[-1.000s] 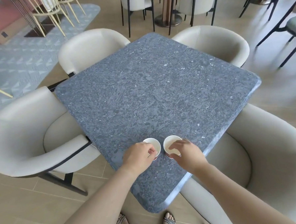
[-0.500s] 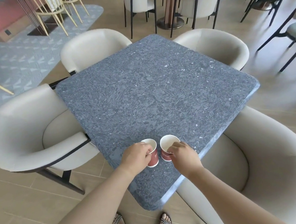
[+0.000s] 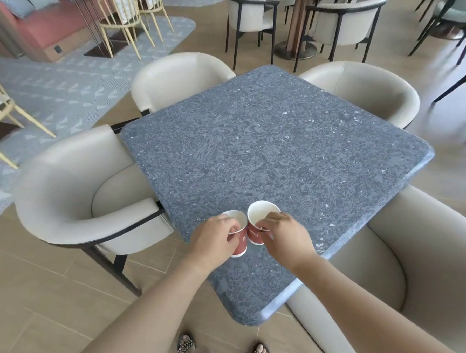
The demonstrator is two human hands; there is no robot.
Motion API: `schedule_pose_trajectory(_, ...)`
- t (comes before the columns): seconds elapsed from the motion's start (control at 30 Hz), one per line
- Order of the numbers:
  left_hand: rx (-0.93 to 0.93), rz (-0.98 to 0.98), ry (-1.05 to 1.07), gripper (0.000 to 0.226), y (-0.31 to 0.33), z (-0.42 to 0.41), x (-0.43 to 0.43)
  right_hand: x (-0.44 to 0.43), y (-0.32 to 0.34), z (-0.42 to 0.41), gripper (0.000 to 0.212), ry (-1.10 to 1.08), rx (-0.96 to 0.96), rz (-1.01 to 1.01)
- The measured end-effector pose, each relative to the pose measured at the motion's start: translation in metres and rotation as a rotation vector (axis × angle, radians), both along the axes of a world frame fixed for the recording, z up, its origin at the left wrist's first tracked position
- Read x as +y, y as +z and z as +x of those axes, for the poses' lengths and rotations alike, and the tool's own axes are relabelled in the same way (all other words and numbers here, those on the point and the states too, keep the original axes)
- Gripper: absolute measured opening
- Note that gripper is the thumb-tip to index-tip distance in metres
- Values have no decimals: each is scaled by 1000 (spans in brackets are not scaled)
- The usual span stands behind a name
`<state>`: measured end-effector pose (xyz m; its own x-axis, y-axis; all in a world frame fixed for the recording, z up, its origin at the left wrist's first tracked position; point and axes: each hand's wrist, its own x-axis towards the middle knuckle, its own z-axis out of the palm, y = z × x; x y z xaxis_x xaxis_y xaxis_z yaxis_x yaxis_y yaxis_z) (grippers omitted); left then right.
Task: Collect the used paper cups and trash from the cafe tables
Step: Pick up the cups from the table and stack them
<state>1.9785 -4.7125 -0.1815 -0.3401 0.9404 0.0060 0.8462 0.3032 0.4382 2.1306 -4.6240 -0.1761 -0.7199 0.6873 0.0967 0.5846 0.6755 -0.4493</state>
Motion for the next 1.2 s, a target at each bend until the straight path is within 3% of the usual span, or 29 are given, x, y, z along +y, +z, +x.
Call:
schedule_pose_trajectory(0.4,13,118,183,11,38,-73,-45,-29,39,-88,18,97,65,8)
schedule_pose_trajectory(0.73,-33,240,307,12,79,-183,-126,-89,77,-205,20,270,118,66)
schedule_pose_trajectory(1.2,-62,309,498,10,79,-307,-281,-231,75,-360,12,449,178,25)
